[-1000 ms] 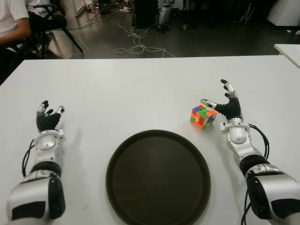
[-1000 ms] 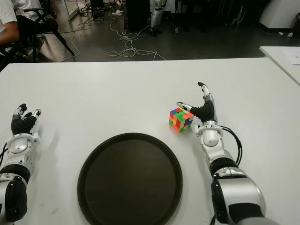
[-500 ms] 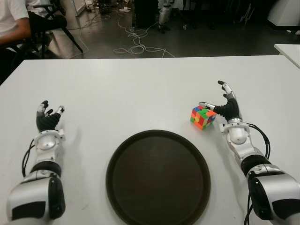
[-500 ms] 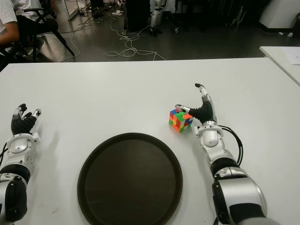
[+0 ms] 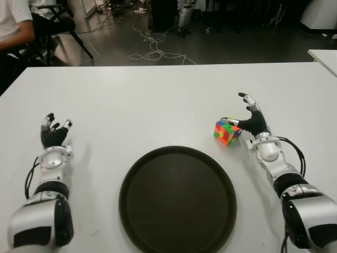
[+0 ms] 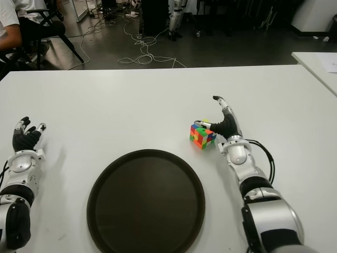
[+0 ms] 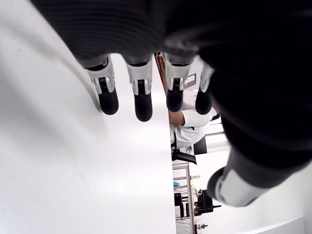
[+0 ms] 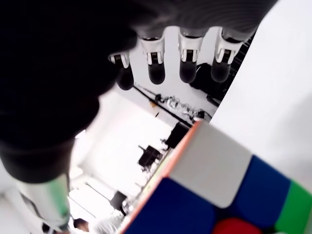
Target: Pick up the Rubik's Cube and put it in the plate
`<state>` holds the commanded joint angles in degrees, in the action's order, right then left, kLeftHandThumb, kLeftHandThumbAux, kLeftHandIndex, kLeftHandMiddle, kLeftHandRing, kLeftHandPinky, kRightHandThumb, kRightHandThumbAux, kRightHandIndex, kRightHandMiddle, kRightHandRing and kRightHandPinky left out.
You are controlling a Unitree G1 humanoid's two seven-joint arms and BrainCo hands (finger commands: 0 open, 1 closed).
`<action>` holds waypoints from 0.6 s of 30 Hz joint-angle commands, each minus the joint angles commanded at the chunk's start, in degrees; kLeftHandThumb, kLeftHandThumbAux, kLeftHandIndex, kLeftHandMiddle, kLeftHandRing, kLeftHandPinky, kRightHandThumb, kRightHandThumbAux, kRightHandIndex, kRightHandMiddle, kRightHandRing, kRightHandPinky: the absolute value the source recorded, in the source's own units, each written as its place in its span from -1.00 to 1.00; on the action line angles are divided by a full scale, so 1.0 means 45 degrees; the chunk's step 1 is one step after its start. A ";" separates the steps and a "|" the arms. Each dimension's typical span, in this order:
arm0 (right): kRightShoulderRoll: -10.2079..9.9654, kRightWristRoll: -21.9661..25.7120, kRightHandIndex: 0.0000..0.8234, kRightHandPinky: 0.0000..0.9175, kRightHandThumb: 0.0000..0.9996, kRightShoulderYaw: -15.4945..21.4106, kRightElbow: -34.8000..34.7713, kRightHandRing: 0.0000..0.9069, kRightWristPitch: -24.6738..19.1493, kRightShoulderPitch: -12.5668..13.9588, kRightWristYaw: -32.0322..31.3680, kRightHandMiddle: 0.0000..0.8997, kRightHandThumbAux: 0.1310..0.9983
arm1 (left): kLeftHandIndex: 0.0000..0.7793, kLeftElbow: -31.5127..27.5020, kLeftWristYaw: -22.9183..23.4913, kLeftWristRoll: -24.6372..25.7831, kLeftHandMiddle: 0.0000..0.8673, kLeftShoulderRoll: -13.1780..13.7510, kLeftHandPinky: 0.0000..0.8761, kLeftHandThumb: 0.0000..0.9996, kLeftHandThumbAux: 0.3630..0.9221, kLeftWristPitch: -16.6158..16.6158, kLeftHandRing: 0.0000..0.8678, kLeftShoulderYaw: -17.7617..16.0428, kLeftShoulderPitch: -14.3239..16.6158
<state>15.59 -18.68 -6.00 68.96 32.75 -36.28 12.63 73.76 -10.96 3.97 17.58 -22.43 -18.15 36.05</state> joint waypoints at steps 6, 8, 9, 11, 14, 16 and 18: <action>0.0406 -0.0773 -1.00 -1.00 -1.00 -0.0792 -0.0475 -1.00 -0.0674 -0.0080 -0.0315 -1.00 0.19 | -0.87 -0.0025 -0.0112 -0.0093 -0.80 -0.0066 -0.82 -1.00 0.35 -0.0131 -0.82 0.0072 -0.0016; 0.0475 -0.0903 -1.00 -1.00 -1.00 -0.0958 -0.0713 -1.00 -0.0867 -0.0069 -0.0382 -1.00 0.15 | -0.87 -0.0028 -0.0175 -0.0122 -0.81 -0.0087 -0.83 -1.00 0.37 -0.0135 -0.82 0.0099 -0.0012; 0.0499 -0.0946 -1.00 -1.00 -1.00 -0.1017 -0.0830 -1.00 -0.0949 -0.0058 -0.0418 -1.00 0.11 | -0.88 -0.0029 -0.0205 -0.0133 -0.82 -0.0096 -0.83 -1.00 0.38 -0.0136 -0.82 0.0112 -0.0010; 0.0549 -0.1061 -1.00 -1.00 -1.00 -0.1164 -0.1028 -1.00 -0.1112 -0.0052 -0.0534 -1.00 0.05 | -0.88 -0.0039 -0.0284 -0.0155 -0.82 -0.0113 -0.83 -1.00 0.39 -0.0113 -0.82 0.0139 -0.0005; 0.0597 -0.1121 -1.00 -1.00 -1.00 -0.1316 -0.1217 -1.00 -0.1321 -0.0047 -0.0638 -1.00 0.01 | -0.88 -0.0050 -0.0338 -0.0166 -0.82 -0.0129 -0.83 -1.00 0.39 -0.0097 -0.81 0.0158 -0.0005; 0.0617 -0.1211 -1.00 -1.00 -1.00 -0.1449 -0.1279 -1.00 -0.1490 -0.0114 -0.0738 -1.00 0.01 | -0.88 -0.0054 -0.0365 -0.0166 -0.81 -0.0135 -0.83 -1.00 0.38 -0.0071 -0.81 0.0167 0.0000; 0.0623 -0.1295 -1.00 -1.00 -1.00 -0.1546 -0.1310 -1.00 -0.1614 -0.0168 -0.0833 -1.00 0.03 | -0.87 -0.0051 -0.0376 -0.0159 -0.81 -0.0132 -0.82 -1.00 0.34 -0.0046 -0.81 0.0169 0.0008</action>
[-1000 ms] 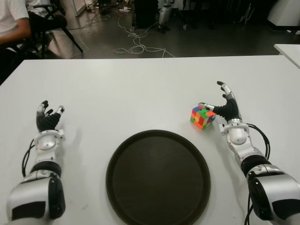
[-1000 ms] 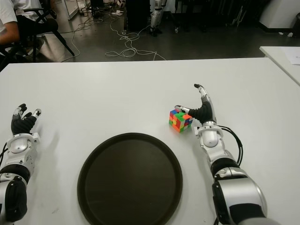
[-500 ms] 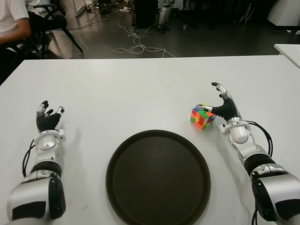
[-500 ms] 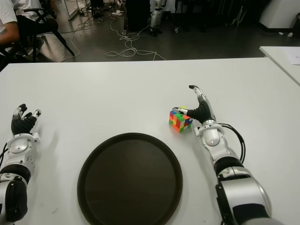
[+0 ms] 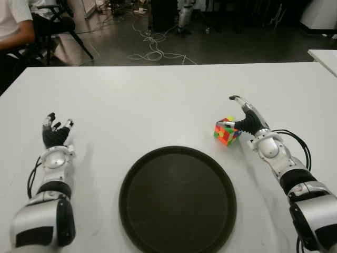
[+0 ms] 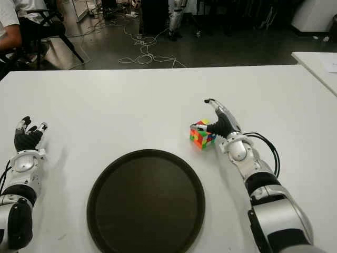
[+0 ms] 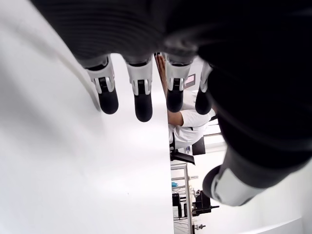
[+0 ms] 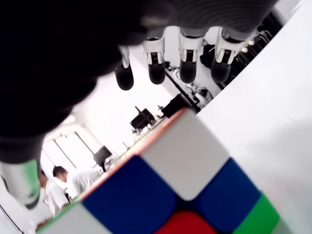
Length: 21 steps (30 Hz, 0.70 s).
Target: Pick up the Rubik's Cube and put it in the plate
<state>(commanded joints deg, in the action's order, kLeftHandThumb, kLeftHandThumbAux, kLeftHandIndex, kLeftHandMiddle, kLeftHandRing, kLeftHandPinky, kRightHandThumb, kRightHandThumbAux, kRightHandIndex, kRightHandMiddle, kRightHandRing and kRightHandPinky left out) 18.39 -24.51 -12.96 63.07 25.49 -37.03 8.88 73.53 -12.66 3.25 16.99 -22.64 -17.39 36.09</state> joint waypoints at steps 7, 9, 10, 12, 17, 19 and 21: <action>0.0071 -0.0156 -1.00 -1.00 -1.00 -0.0275 -0.0176 -1.00 -0.0181 -0.0052 -0.0305 -1.00 0.16 | -0.87 0.0014 0.0020 0.0038 -0.80 -0.0004 -0.82 -1.00 0.32 0.0126 -0.81 -0.0016 0.0042; 0.0085 -0.0195 -1.00 -1.00 -1.00 -0.0342 -0.0195 -1.00 -0.0229 -0.0070 -0.0376 -1.00 0.19 | -0.88 0.0021 0.0051 0.0054 -0.80 0.0001 -0.82 -1.00 0.32 0.0149 -0.81 -0.0027 0.0054; 0.0084 -0.0235 -1.00 -1.00 -1.00 -0.0397 -0.0197 -1.00 -0.0298 -0.0097 -0.0435 -1.00 0.19 | -0.88 0.0021 0.0078 0.0068 -0.80 -0.0002 -0.82 -1.00 0.32 0.0147 -0.81 -0.0037 0.0055; 0.0095 -0.0287 -1.00 -1.00 -1.00 -0.0482 -0.0184 -1.00 -0.0399 -0.0141 -0.0542 -1.00 0.24 | -0.88 0.0017 0.0106 0.0084 -0.80 -0.0015 -0.81 -1.00 0.32 0.0127 -0.81 -0.0046 0.0054; 0.0108 -0.0405 -1.00 -1.00 -1.00 -0.0695 -0.0110 -1.00 -0.0594 -0.0250 -0.0774 -1.00 0.27 | -0.88 0.0000 0.0094 0.0090 -0.80 -0.0047 -0.81 -1.00 0.30 0.0036 -0.81 -0.0051 0.0036; 0.0152 -0.0564 -1.00 -1.00 -1.00 -0.0846 -0.0108 -1.00 -0.0758 -0.0296 -0.0885 -1.00 0.25 | -0.87 -0.0002 0.0059 0.0083 -0.80 -0.0058 -0.81 -1.00 0.30 0.0023 -0.81 -0.0049 0.0031; 0.0170 -0.0855 -1.00 -1.00 -1.00 -0.1107 -0.0030 -1.00 -0.0918 -0.0380 -0.0937 -1.00 0.22 | -0.88 0.0005 0.0024 0.0092 -0.80 -0.0062 -0.82 -1.00 0.32 0.0039 -0.81 -0.0065 0.0037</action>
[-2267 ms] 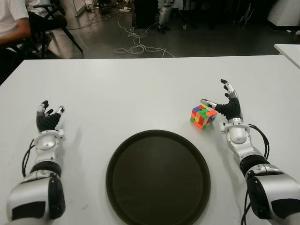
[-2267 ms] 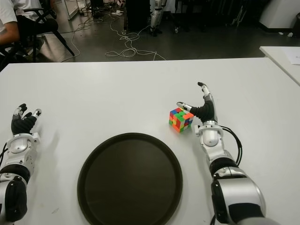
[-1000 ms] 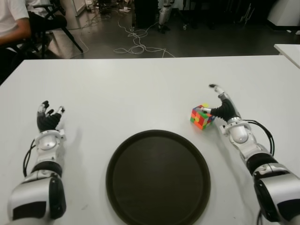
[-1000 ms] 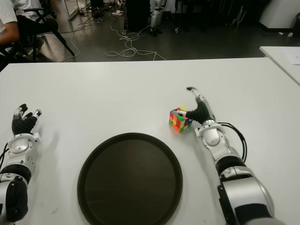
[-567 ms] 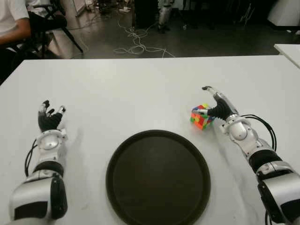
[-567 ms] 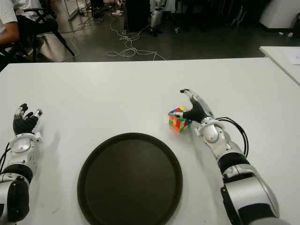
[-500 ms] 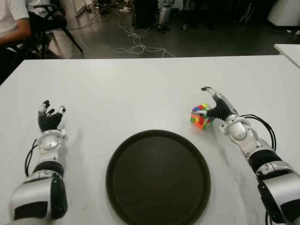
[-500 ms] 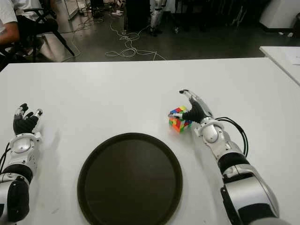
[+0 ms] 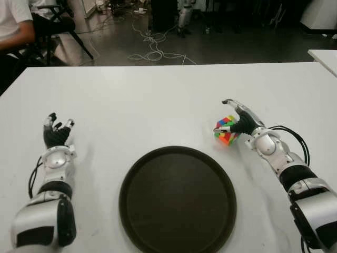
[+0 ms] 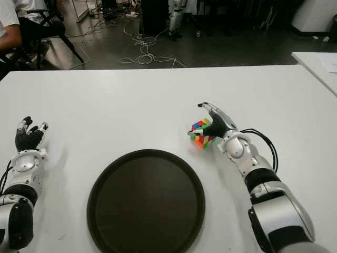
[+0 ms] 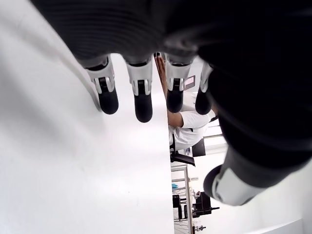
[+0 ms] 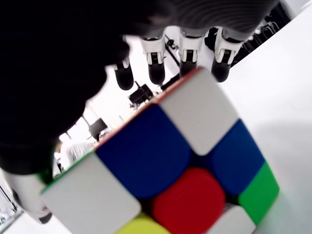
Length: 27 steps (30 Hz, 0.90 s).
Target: Pick up the Rubik's Cube and put it in the plate
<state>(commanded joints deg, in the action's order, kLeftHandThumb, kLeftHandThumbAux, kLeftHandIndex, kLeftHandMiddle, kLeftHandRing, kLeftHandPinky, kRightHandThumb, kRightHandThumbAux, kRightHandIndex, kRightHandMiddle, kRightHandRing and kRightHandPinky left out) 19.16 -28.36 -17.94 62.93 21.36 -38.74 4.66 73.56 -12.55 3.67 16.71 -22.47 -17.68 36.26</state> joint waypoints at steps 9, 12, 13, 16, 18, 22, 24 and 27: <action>0.0053 -0.0599 -1.00 -1.00 -1.00 -0.0733 0.0172 -1.00 -0.0218 -0.0227 -0.0018 -1.00 0.20 | -0.88 0.0014 -0.0078 -0.0007 -0.81 -0.0016 -0.81 -1.00 0.34 0.0116 -0.81 -0.0010 0.0052; 0.0052 -0.0644 -1.00 -1.00 -1.00 -0.0847 0.0109 -1.00 -0.0247 -0.0218 0.0001 -1.00 0.22 | -0.88 0.0005 -0.0112 -0.0017 -0.80 -0.0035 -0.81 -1.00 0.34 0.0108 -0.81 0.0000 0.0061; 0.0060 -0.0672 -1.00 -1.00 -1.00 -0.0888 0.0057 -1.00 -0.0262 -0.0210 -0.0015 -1.00 0.22 | -0.88 0.0001 -0.0107 -0.0009 -0.80 -0.0039 -0.81 -1.00 0.34 0.0099 -0.81 -0.0005 0.0064; 0.0089 -0.0727 -1.00 -1.00 -1.00 -0.0998 -0.0022 -1.00 -0.0321 -0.0214 -0.0096 -1.00 0.24 | -0.87 -0.0002 -0.0094 0.0008 -0.80 -0.0056 -0.81 -1.00 0.34 0.0084 -0.82 -0.0015 0.0068; 0.0086 -0.0765 -1.00 -1.00 -1.00 -0.1085 -0.0056 -1.00 -0.0406 -0.0237 -0.0188 -1.00 0.26 | -0.87 0.0002 -0.0068 0.0025 -0.80 -0.0057 -0.81 -1.00 0.35 0.0086 -0.81 -0.0029 0.0066; 0.0086 -0.0795 -1.00 -1.00 -1.00 -0.1199 -0.0088 -1.00 -0.0531 -0.0263 -0.0338 -1.00 0.31 | -0.86 0.0006 -0.0054 0.0036 -0.79 -0.0058 -0.80 -1.00 0.37 0.0103 -0.80 -0.0040 0.0078; 0.0109 -0.0851 -1.00 -1.00 -1.00 -0.1276 -0.0107 -1.00 -0.0570 -0.0273 -0.0434 -1.00 0.32 | -0.87 0.0012 -0.0057 0.0029 -0.79 -0.0055 -0.80 -1.00 0.38 0.0115 -0.80 -0.0034 0.0085; 0.0145 -0.0901 -1.00 -1.00 -1.00 -0.1369 -0.0158 -1.00 -0.0567 -0.0266 -0.0542 -1.00 0.32 | -0.87 0.0014 -0.0073 0.0006 -0.80 -0.0050 -0.81 -1.00 0.38 0.0125 -0.81 -0.0014 0.0090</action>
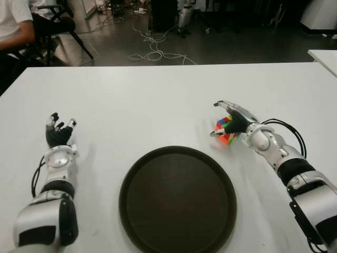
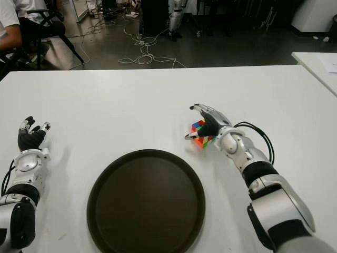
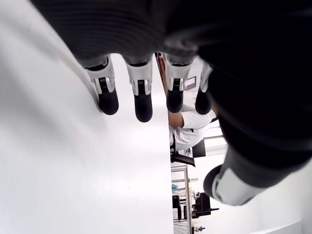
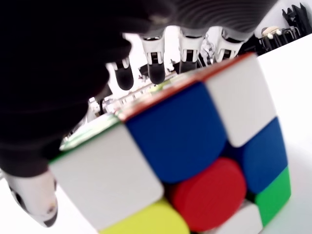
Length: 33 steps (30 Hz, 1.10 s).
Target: Pick up the Rubik's Cube and put it in the plate
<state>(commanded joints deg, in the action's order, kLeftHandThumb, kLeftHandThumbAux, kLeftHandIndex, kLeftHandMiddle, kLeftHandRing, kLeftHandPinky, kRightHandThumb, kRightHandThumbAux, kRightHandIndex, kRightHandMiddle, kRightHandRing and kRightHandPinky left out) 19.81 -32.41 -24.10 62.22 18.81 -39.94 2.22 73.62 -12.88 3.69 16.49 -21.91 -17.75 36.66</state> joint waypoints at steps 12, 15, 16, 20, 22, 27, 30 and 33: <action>0.0035 0.0039 -1.00 -1.00 -1.00 -0.0187 -0.0003 -1.00 0.0216 0.0098 0.0057 -1.00 0.42 | -0.87 0.0001 -0.0060 -0.0010 -0.79 0.0028 -0.80 -1.00 0.37 0.0082 -0.81 0.0003 0.0004; 0.0058 0.0061 -1.00 -1.00 -1.00 -0.0214 -0.0089 -1.00 0.0208 0.0132 0.0012 -1.00 0.44 | -0.87 0.0005 -0.0084 -0.0021 -0.79 0.0041 -0.80 -1.00 0.38 0.0091 -0.80 0.0007 -0.0003; 0.0072 0.0072 -1.00 -1.00 -1.00 -0.0222 -0.0135 -1.00 0.0201 0.0150 -0.0021 -1.00 0.45 | -0.87 0.0007 -0.0099 -0.0030 -0.79 0.0042 -0.80 -1.00 0.37 0.0091 -0.80 0.0013 -0.0004; 0.0113 0.0052 -1.00 -1.00 -1.00 -0.0276 -0.0266 -1.00 0.0178 0.0182 -0.0157 -1.00 0.51 | -0.87 0.0007 -0.0135 -0.0073 -0.80 0.0055 -0.81 -1.00 0.36 0.0071 -0.80 0.0046 -0.0011; 0.0135 0.0006 -1.00 -1.00 -1.00 -0.0317 -0.0327 -1.00 0.0145 0.0195 -0.0205 -1.00 0.53 | -0.88 0.0010 -0.0126 -0.0096 -0.81 0.0073 -0.81 -1.00 0.36 0.0074 -0.81 0.0063 -0.0014; 0.0181 -0.0054 -1.00 -1.00 -1.00 -0.0383 -0.0455 -1.00 0.0060 0.0245 -0.0254 -1.00 0.53 | -0.89 0.0022 -0.0091 -0.0141 -0.82 0.0113 -0.82 -1.00 0.35 0.0104 -0.83 0.0111 -0.0015; 0.0213 -0.0044 -1.00 -1.00 -1.00 -0.0376 -0.0533 -1.00 0.0010 0.0328 -0.0217 -1.00 0.51 | -0.89 0.0037 -0.0054 -0.0091 -0.81 0.0120 -0.82 -1.00 0.36 0.0108 -0.83 0.0075 -0.0012; 0.0228 -0.0032 -1.00 -1.00 -1.00 -0.0369 -0.0567 -1.00 0.0002 0.0383 -0.0169 -1.00 0.49 | -0.88 0.0046 -0.0027 -0.0044 -0.80 0.0120 -0.82 -1.00 0.38 0.0093 -0.82 0.0040 -0.0013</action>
<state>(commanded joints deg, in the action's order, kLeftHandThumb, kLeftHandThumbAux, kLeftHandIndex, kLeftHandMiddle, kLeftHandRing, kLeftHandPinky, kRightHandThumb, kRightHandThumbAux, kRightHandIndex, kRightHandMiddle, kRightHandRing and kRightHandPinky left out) 20.84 -32.55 -25.76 59.67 18.82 -38.22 1.46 73.83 -13.00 3.49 17.03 -21.49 -17.57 36.60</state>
